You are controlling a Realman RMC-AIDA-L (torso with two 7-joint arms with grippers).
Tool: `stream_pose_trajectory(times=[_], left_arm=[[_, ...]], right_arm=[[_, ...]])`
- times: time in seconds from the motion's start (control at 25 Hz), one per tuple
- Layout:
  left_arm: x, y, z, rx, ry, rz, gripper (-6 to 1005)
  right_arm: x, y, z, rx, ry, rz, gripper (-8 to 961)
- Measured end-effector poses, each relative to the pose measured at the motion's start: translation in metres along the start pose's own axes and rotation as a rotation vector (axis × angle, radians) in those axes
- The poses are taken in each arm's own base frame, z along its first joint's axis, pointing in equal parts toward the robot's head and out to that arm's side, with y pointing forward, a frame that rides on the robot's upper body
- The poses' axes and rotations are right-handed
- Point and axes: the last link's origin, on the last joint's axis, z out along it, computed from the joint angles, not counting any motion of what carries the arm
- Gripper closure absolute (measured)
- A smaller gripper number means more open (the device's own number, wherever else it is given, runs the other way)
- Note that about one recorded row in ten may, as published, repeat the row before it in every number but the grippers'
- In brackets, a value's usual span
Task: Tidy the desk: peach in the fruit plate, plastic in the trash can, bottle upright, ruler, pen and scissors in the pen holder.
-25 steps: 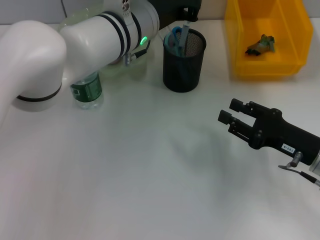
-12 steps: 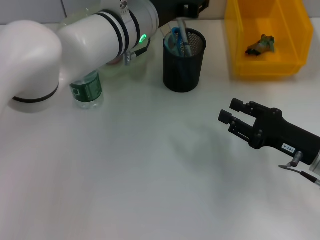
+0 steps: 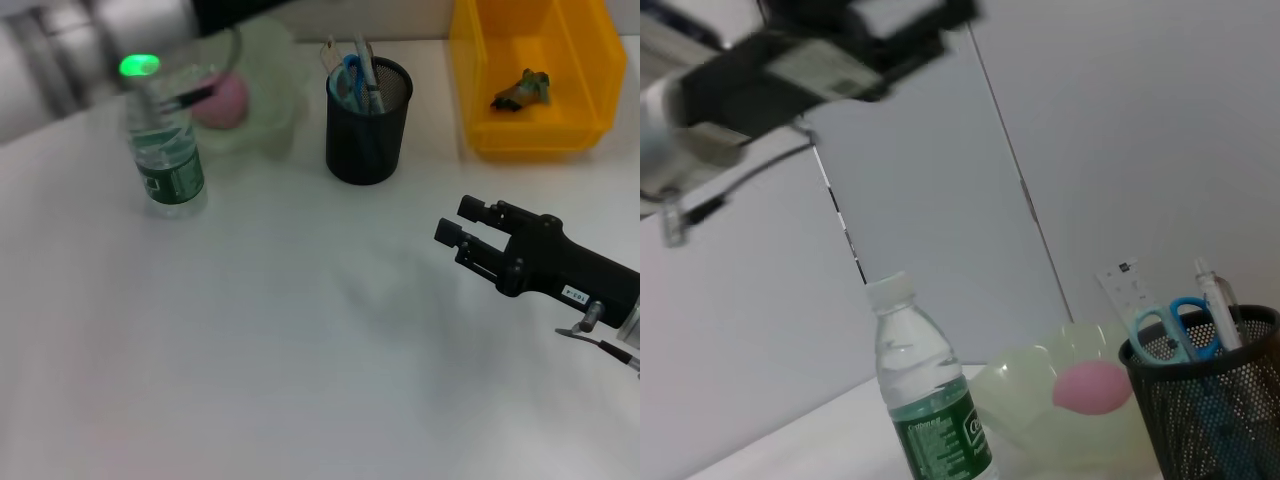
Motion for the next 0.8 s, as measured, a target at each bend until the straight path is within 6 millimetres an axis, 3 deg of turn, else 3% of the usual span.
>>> stream_pose_trajectory(times=[0.04,0.08,0.16,0.28,0.32,0.4,0.44,0.48,0.6,0.68,0.8], left_arm=[[0.002,0.003,-0.014,-0.069,0.027,-0.014,395],[-0.001,0.003,-0.040,-0.159,0.049,-0.013,389],[-0.003,0.003,-0.048,-0.182,0.053,-0.007,377],[-0.027,0.001,-0.091,-0.218,0.028,0.043,359],[-0.027,0.001,-0.091,-0.218,0.028,0.043,353],[-0.044,0.005,-0.124,-0.216,0.022,0.063,341],[-0.044,0.005,-0.124,-0.216,0.022,0.063,335],[-0.054,0.010,-0.141,-0.215,-0.002,0.062,329],[-0.065,0.013,-0.155,-0.206,-0.053,0.074,310],[-0.089,0.020,-0.169,-0.196,-0.157,0.135,298],[-0.102,0.023,-0.174,-0.198,-0.199,0.162,280]], right_arm=[[-0.001,0.000,0.001,-0.003,0.000,-0.002,430],[-0.002,0.001,0.003,-0.013,0.000,-0.004,430],[-0.002,0.001,0.004,-0.018,-0.001,-0.005,430],[-0.006,0.005,0.004,-0.047,-0.016,-0.012,429],[-0.006,0.005,0.004,-0.047,-0.016,-0.012,429],[-0.011,0.008,0.004,-0.104,-0.010,-0.047,429],[-0.011,0.008,0.004,-0.104,-0.010,-0.047,428],[-0.014,0.011,0.001,-0.161,0.007,-0.089,428],[-0.020,0.015,-0.002,-0.222,0.008,-0.125,428],[-0.033,0.023,-0.012,-0.316,-0.027,-0.164,427],[-0.041,0.027,-0.017,-0.369,-0.044,-0.177,413]])
